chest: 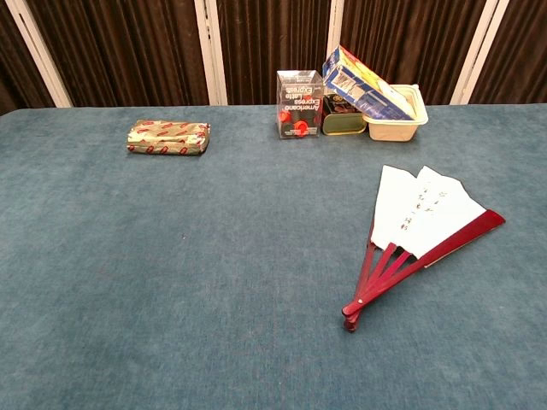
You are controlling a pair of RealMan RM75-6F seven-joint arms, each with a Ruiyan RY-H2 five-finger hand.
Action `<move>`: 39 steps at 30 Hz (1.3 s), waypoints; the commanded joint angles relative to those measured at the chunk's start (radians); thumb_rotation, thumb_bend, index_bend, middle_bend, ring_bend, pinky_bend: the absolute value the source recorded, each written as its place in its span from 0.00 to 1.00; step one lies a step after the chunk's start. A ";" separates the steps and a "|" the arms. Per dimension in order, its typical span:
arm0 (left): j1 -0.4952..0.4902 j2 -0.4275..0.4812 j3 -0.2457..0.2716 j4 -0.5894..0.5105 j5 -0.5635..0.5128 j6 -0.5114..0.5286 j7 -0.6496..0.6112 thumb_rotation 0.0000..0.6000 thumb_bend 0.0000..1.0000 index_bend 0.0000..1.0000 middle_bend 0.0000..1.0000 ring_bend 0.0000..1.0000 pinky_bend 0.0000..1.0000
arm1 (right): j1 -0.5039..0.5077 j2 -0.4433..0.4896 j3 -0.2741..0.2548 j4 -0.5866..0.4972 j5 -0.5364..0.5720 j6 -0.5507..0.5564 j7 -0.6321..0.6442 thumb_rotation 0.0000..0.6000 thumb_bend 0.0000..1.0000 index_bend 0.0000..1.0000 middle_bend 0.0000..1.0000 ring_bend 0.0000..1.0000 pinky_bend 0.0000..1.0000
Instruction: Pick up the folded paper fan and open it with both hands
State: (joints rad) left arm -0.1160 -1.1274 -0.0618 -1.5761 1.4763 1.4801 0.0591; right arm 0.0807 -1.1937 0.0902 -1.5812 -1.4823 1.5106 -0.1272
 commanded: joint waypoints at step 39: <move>-0.003 -0.010 0.001 0.003 -0.003 -0.005 0.035 1.00 0.00 0.00 0.00 0.00 0.00 | 0.197 -0.242 -0.082 0.287 -0.333 -0.092 0.252 1.00 0.13 0.29 0.10 0.00 0.00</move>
State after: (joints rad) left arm -0.1193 -1.1374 -0.0612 -1.5726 1.4733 1.4755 0.0940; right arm 0.2597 -1.4028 0.0140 -1.3157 -1.8080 1.4383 0.1237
